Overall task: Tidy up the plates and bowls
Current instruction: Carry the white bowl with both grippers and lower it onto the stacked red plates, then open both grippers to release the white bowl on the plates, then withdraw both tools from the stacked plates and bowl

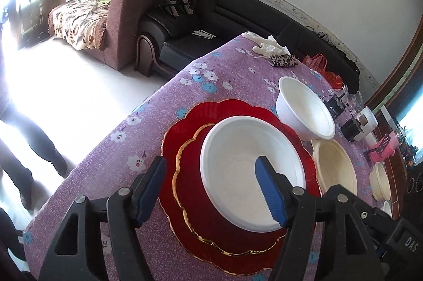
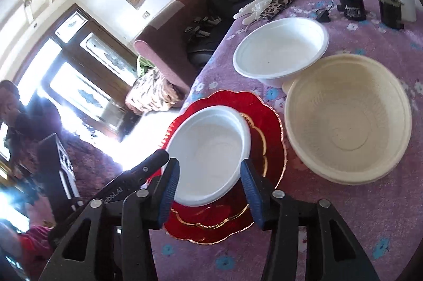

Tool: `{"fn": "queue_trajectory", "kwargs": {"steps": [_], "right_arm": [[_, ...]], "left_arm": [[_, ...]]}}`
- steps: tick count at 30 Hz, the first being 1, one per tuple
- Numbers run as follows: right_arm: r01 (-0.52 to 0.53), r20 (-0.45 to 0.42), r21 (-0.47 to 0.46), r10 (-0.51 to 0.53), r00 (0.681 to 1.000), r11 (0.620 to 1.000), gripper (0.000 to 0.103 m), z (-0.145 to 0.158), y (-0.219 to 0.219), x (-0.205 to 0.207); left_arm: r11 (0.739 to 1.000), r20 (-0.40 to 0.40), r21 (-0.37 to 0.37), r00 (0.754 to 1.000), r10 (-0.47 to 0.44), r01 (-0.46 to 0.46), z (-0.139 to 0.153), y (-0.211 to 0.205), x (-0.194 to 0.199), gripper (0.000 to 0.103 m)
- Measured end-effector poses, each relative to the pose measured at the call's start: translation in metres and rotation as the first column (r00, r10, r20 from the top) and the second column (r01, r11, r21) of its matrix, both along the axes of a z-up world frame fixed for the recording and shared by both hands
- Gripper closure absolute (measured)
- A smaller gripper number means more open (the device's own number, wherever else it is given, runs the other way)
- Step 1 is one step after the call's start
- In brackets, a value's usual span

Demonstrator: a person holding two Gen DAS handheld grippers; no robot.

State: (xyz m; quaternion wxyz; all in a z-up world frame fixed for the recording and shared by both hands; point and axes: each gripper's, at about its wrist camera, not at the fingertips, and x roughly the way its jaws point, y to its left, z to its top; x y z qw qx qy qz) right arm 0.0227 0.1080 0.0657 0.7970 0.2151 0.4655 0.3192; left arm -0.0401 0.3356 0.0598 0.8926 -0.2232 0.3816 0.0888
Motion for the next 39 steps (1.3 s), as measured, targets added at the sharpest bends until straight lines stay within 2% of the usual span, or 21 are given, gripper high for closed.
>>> {"fn": "queue_trajectory", "kwargs": {"steps": [2, 3, 5, 8, 10, 11, 12, 14, 15, 17, 19, 21, 25, 27, 31, 36, 39], "right_arm": [[-0.027, -0.018, -0.052, 0.026, 0.999, 0.998, 0.040, -0.004, 0.007, -0.001], [-0.032, -0.004, -0.043, 0.032, 0.999, 0.999, 0.040, -0.002, 0.006, -0.004], [-0.032, 0.050, -0.034, 0.033, 0.998, 0.999, 0.040, 0.005, 0.003, -0.013], [-0.009, 0.156, -0.082, 0.022, 0.988, 0.997, 0.039, 0.013, -0.005, -0.034], [0.026, 0.215, -0.132, 0.003, 0.977, 0.991, 0.038, 0.010, -0.011, -0.051], [0.041, 0.243, -0.152, -0.003, 0.970, 0.988, 0.038, 0.009, -0.016, -0.061], [0.063, 0.270, -0.171, -0.015, 0.963, 0.983, 0.038, 0.008, -0.021, -0.070], [0.116, 0.331, -0.204, -0.043, 0.943, 0.972, 0.036, 0.006, -0.032, -0.087], [0.146, 0.365, -0.216, -0.059, 0.929, 0.965, 0.034, 0.007, -0.039, -0.095], [0.204, 0.419, -0.219, -0.096, 0.903, 0.954, 0.020, 0.007, -0.057, -0.105], [0.239, 0.414, -0.203, -0.138, 0.900, 0.949, 0.018, 0.006, -0.078, -0.108], [0.236, 0.376, -0.185, -0.153, 0.914, 0.954, 0.018, 0.002, -0.098, -0.107], [0.295, 0.383, -0.190, -0.206, 0.900, 0.936, 0.018, 0.002, -0.129, -0.112], [0.309, 0.361, -0.186, -0.228, 0.904, 0.933, 0.018, 0.000, -0.141, -0.109], [0.317, 0.321, -0.178, -0.249, 0.914, 0.932, 0.018, 0.000, -0.164, -0.099], [0.342, 0.287, -0.173, -0.285, 0.915, 0.924, 0.018, 0.002, -0.186, -0.078], [0.354, 0.266, -0.186, -0.299, 0.916, 0.917, 0.018, -0.001, -0.192, -0.067]], "left_arm": [[1.000, 0.026, -0.013, 1.000, 0.010, -0.009, 0.004, 0.001, -0.010, 0.034], [1.000, 0.045, -0.002, 0.999, 0.014, -0.014, 0.007, 0.000, -0.015, 0.033], [0.998, 0.067, 0.045, 0.997, 0.028, -0.031, 0.012, -0.004, -0.025, 0.032], [0.991, 0.095, 0.112, 0.994, 0.059, -0.070, 0.018, -0.015, -0.041, 0.029], [0.975, 0.134, 0.190, 0.987, 0.087, -0.112, 0.026, -0.026, -0.054, 0.024], [0.960, 0.169, 0.239, 0.980, 0.109, -0.148, 0.031, -0.034, -0.063, 0.019], [0.947, 0.200, 0.271, 0.972, 0.122, -0.175, 0.036, -0.041, -0.070, 0.012], [0.924, 0.258, 0.316, 0.956, 0.137, -0.217, 0.045, -0.056, -0.083, 0.007], [0.918, 0.282, 0.327, 0.950, 0.133, -0.225, 0.051, -0.064, -0.089, 0.004], [0.908, 0.319, 0.351, 0.941, 0.113, -0.228, 0.061, -0.083, -0.097, 0.000], [0.898, 0.339, 0.383, 0.937, 0.083, -0.218, 0.069, -0.101, -0.101, 0.000], [0.897, 0.325, 0.406, 0.945, 0.036, -0.174, 0.073, -0.119, -0.100, 0.000], [0.919, 0.221, 0.391, 0.974, -0.054, -0.038, 0.066, -0.146, -0.084, 0.000], [0.930, 0.192, 0.365, 0.975, -0.109, 0.032, 0.059, -0.156, -0.079, 0.000], [0.932, 0.139, 0.339, 0.972, -0.187, 0.131, 0.049, -0.170, -0.068, 0.000], [0.951, 0.101, 0.270, 0.978, -0.182, 0.149, 0.039, -0.164, -0.057, 0.000], [0.955, 0.081, 0.260, 0.983, -0.168, 0.142, 0.033, -0.162, -0.051, 0.000]]}}
